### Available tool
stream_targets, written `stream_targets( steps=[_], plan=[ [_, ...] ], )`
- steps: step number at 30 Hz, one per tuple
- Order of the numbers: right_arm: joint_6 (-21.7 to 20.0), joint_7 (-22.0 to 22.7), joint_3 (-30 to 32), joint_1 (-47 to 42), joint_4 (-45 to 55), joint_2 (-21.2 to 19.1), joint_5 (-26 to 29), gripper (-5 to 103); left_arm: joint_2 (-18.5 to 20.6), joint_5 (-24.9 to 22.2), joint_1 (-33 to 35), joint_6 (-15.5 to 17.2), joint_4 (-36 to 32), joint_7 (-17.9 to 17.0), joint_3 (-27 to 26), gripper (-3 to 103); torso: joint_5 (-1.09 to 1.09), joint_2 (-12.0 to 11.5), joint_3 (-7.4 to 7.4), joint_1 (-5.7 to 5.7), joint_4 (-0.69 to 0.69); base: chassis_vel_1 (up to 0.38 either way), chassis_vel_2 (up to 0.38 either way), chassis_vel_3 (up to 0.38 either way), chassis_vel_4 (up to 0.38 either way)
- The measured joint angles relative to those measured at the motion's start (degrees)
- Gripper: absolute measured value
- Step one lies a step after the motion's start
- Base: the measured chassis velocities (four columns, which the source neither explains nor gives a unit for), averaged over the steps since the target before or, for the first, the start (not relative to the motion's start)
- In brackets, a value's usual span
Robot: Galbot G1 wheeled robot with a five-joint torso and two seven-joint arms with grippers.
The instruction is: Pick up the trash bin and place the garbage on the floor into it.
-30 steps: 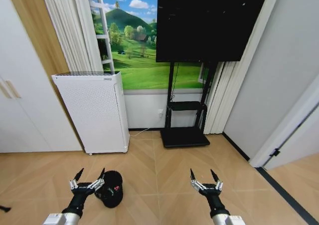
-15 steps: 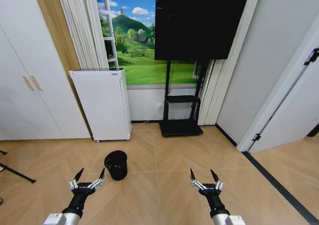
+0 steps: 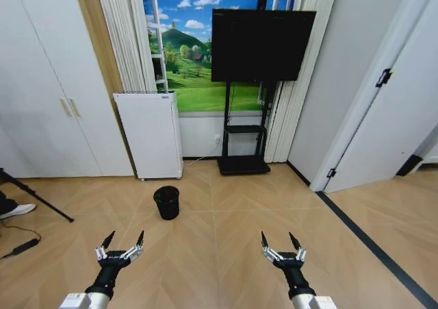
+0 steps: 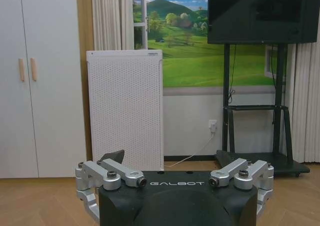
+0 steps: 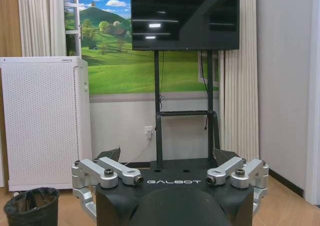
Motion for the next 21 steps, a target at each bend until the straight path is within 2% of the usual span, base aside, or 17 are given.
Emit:
stream_targets(
  steps=[2,6,9,11,16,21],
  plan=[
    [0.0,0.0,0.0,0.0,0.0,0.0,0.0,100,0.0,0.0,0.0,0.0,0.0,0.0,0.0,100,0.07,0.0,0.00,0.00,0.00,0.310,-0.271,-0.287,0.288],
    [0.0,0.0,0.0,0.0,0.0,0.0,0.0,100,0.0,0.0,0.0,0.0,0.0,0.0,0.0,100,0.03,0.0,-0.01,-0.01,0.00,0.183,-0.123,-0.222,0.174],
    [0.0,0.0,0.0,0.0,0.0,0.0,0.0,100,0.0,0.0,0.0,0.0,0.0,0.0,0.0,100,0.04,0.0,-0.01,-0.01,-0.01,-0.035,-0.022,-0.059,0.040],
    [0.0,0.0,0.0,0.0,0.0,0.0,0.0,100,0.0,0.0,0.0,0.0,0.0,0.0,0.0,100,0.05,0.0,0.00,-0.01,-0.04,-0.087,0.011,0.069,-0.030],
    [0.0,0.0,0.0,0.0,0.0,0.0,0.0,100,0.0,0.0,0.0,0.0,0.0,0.0,0.0,100,0.04,0.0,0.03,0.05,0.01,-0.042,0.049,0.092,-0.045],
    [0.0,0.0,0.0,0.0,0.0,0.0,0.0,100,0.0,0.0,0.0,0.0,0.0,0.0,0.0,100,0.03,0.0,0.01,0.03,-0.02,-0.002,0.011,0.002,-0.005]
  ],
)
